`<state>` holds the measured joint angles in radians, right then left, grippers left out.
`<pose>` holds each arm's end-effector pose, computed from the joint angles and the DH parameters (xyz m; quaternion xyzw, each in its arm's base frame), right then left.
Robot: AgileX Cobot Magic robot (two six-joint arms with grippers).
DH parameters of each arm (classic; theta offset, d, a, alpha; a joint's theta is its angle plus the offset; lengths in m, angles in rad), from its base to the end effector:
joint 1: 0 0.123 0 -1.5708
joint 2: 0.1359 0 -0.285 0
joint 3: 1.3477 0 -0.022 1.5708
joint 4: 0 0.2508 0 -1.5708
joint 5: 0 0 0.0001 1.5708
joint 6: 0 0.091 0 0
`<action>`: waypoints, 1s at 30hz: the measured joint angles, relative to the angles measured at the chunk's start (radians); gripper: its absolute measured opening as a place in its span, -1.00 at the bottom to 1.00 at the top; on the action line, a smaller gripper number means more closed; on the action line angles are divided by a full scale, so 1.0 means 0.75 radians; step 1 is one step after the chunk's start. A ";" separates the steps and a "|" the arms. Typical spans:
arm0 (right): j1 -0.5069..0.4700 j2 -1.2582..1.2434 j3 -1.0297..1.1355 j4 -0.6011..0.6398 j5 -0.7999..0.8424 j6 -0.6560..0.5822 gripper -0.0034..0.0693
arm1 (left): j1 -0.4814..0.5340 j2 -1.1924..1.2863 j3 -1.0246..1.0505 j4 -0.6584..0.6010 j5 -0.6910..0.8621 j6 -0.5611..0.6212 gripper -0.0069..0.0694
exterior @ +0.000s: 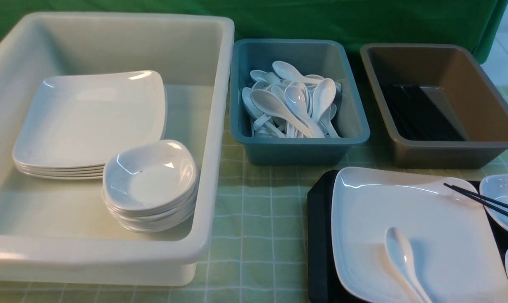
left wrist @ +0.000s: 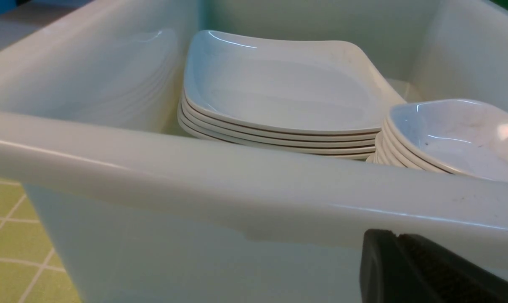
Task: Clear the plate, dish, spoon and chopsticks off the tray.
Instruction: Use the right arm to grab a pair of chopsticks from the plate
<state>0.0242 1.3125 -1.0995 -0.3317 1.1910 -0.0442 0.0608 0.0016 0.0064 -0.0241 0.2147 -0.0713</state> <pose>0.2407 -0.0217 0.3127 -0.0747 0.9764 -0.1611 0.1233 0.0560 0.0029 0.1915 -0.0569 0.7512 -0.0131 0.6575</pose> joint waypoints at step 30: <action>-0.171 0.777 -0.363 0.253 -0.109 -0.941 0.31 | 0.000 -0.003 0.000 0.000 0.000 0.000 -0.76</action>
<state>-0.1040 1.8950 -1.3718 -0.1418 1.1092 -0.7500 0.0608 -0.0004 0.0064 -0.0241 0.2147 -0.0713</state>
